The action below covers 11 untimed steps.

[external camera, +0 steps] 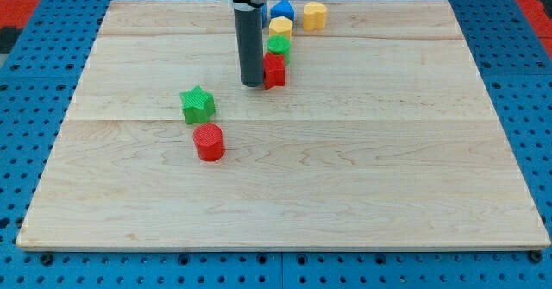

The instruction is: Slide the green star below the red star

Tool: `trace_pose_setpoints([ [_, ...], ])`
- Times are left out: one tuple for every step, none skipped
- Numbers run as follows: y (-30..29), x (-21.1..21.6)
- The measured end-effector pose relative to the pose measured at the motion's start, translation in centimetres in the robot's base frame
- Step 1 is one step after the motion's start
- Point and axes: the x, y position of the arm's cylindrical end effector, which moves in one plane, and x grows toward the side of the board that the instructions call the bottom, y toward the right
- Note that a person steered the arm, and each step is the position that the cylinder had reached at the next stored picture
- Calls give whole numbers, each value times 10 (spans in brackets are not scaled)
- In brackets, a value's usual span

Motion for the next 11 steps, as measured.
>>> trace_pose_setpoints([
  [-38, 46],
  [-65, 85],
  [-135, 70],
  [-145, 59],
  [-114, 56],
  [-74, 56],
  [-41, 56],
  [-16, 56],
  [7, 61],
  [24, 72],
  [-36, 84],
])
